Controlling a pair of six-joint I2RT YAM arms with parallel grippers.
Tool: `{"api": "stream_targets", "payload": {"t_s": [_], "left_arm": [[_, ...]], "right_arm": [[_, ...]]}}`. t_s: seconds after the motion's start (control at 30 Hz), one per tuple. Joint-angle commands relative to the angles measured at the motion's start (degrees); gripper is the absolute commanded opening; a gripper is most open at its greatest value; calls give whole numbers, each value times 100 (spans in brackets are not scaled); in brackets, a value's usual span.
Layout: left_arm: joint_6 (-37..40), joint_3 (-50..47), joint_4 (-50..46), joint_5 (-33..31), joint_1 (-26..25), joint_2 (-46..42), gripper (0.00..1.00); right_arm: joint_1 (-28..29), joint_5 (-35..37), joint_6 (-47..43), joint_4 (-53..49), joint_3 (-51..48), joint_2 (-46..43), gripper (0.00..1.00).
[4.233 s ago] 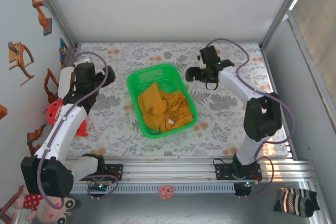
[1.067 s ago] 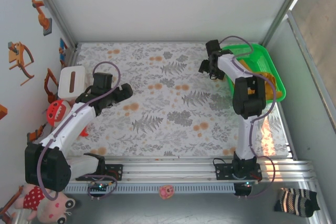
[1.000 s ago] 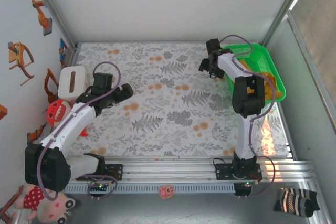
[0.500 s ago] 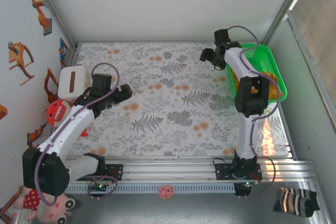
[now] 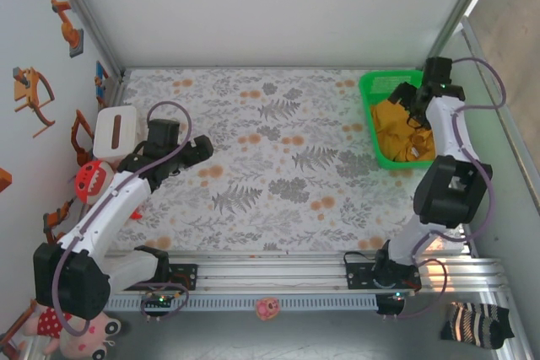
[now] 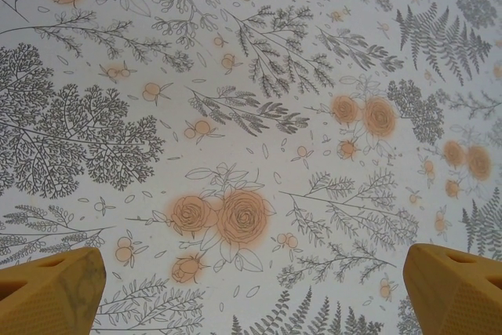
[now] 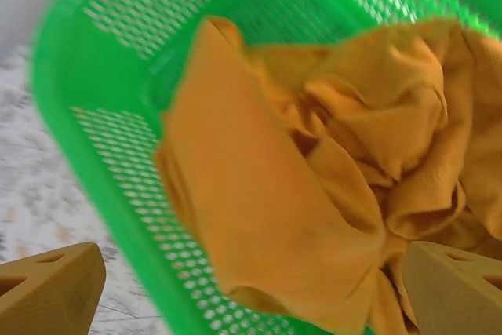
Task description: Fold the inside-out t-shirt
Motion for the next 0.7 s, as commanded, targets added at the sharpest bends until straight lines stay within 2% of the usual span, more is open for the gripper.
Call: {"api": "stream_targets", "payload": {"t_s": [0.0,0.1,0.17,0.2,0.23,0.27,0.3,0.43,0.53,0.67], "left_arm": [[-84,79,9,86,-32,-132,97],[-94,62,27,89,-33,-135,97],[-111,62,29,117,-33,-131,97],[-111,69,22,127,-46,-125,97],[-111,69,15,144,-46,-133,97],[-95,79,11,146,-46,-134,97],[-91,87,3,131,-43,-152,97],[-40,114,15,85,-42,-185,97],[-16,179,112,83,-47,-178,97],[10,406,281,120,-43,-64,97]], "right_arm": [[92,-174,-17,-416,-148,328,95],[92,-211,80,-386,-206,657,91],[85,-221,66,-351,-141,852,81],[63,-291,16,-353,-42,926,62],[33,-404,-31,-353,60,945,39],[-1,-535,-65,-351,202,923,10],[-44,-674,-89,-357,387,860,0],[-85,-1293,-7,-325,1255,287,0],[-43,-2182,577,104,1947,-232,0],[310,-3494,2071,1733,2502,-751,0]]}}
